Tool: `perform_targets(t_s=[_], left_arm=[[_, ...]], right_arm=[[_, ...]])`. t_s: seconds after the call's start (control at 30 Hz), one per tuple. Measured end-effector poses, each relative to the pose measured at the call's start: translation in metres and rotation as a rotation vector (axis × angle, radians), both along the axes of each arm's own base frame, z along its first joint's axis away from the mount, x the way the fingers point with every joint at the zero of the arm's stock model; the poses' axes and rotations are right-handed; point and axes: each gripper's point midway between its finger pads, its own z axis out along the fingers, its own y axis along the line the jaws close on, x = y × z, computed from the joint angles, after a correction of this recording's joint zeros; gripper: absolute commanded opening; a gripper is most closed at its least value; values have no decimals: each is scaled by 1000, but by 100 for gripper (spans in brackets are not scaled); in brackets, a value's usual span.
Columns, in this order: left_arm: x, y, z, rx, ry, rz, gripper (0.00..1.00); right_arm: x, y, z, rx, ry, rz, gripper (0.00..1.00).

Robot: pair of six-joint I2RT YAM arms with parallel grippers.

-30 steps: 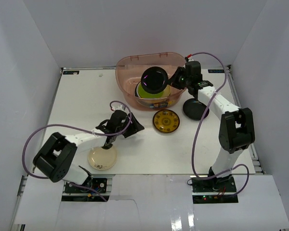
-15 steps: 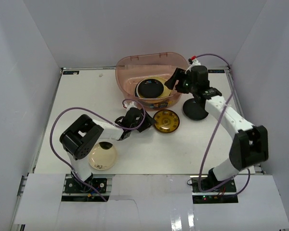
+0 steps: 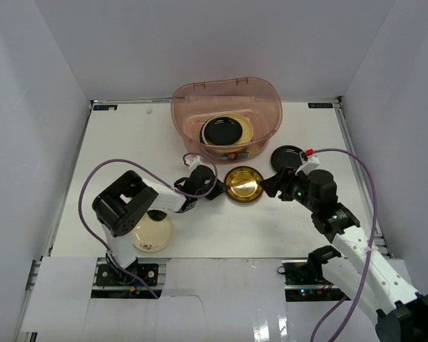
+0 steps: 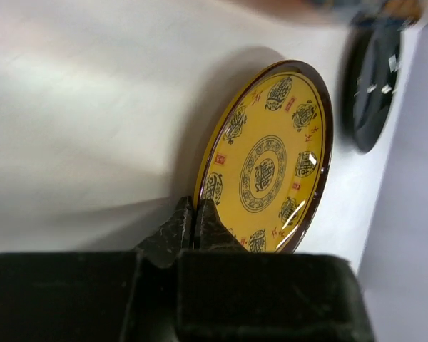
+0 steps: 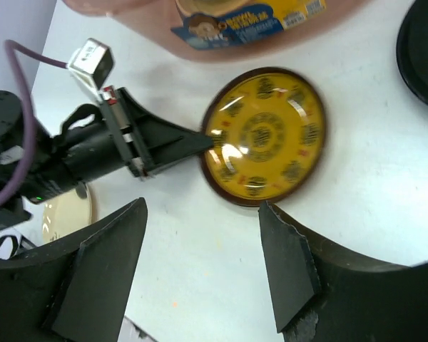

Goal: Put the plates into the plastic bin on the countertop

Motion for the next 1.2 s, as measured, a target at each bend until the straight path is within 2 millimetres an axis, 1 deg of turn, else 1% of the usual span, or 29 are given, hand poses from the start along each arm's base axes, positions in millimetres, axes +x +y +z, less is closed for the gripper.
perform_targets(t_s=[0.03, 0.1, 0.13, 0.2, 0.27, 0.33, 0.43, 0.5, 0.57, 0.6, 0.63, 0.67, 0.7, 0.77, 0.8, 0.87, 0.93, 1.0, 1.03, 1.13, 1.17, 1.2], left_arm=[[-9, 9, 0, 19, 8, -2, 0], [-28, 29, 4, 61, 22, -12, 0], [-37, 38, 11, 76, 21, -17, 0], [-48, 51, 38, 76, -15, -26, 0], [-51, 58, 88, 33, -109, -29, 0], [-52, 66, 147, -18, -224, -20, 0], [-52, 82, 226, -66, -376, 16, 0], [-50, 94, 277, -80, -472, 52, 0], [-48, 106, 314, -66, -538, 83, 0], [-47, 111, 332, -58, -569, 99, 0], [-46, 115, 345, -51, -593, 107, 0], [-44, 119, 351, -26, -606, 114, 0], [-43, 120, 363, -26, -625, 119, 0], [-39, 119, 369, -1, -632, 113, 0], [-36, 117, 367, 15, -626, 106, 0], [-29, 112, 356, 56, -604, 86, 0], [-22, 107, 338, 102, -565, 62, 0], [-12, 105, 318, 147, -523, 43, 0], [-6, 105, 307, 168, -498, 36, 0], [10, 112, 288, 204, -440, 31, 0], [15, 115, 286, 206, -430, 33, 0], [20, 117, 285, 204, -423, 34, 0]], right_arm=[[-7, -3, -2, -1, 4, 0, 69], [-19, -6, 2, 21, -12, 8, 67], [-26, -6, 6, 45, -27, 19, 66], [-39, -3, 10, 96, -41, 47, 66], [-51, 0, 8, 140, -43, 72, 65], [-59, 4, -2, 168, -7, 94, 64], [-65, 16, -31, 181, 89, 130, 63], [-71, 30, -55, 157, 181, 162, 63], [-81, 49, -70, 122, 239, 224, 64], [-89, 62, -83, 85, 277, 262, 66], [-96, 75, -90, 57, 299, 300, 68], [-101, 88, -96, 31, 326, 333, 70], [-105, 102, -100, 13, 338, 366, 70], [-108, 142, -104, -15, 351, 433, 72], [-107, 163, -105, -12, 352, 462, 72], [-106, 214, -109, 6, 353, 522, 73], [-105, 253, -118, 28, 357, 558, 72], [-107, 282, -129, 51, 376, 578, 70], [-108, 295, -128, 81, 378, 589, 69], [-106, 319, -129, 127, 390, 589, 64], [-106, 325, -129, 139, 395, 588, 60], [-104, 331, -129, 149, 399, 585, 46]])
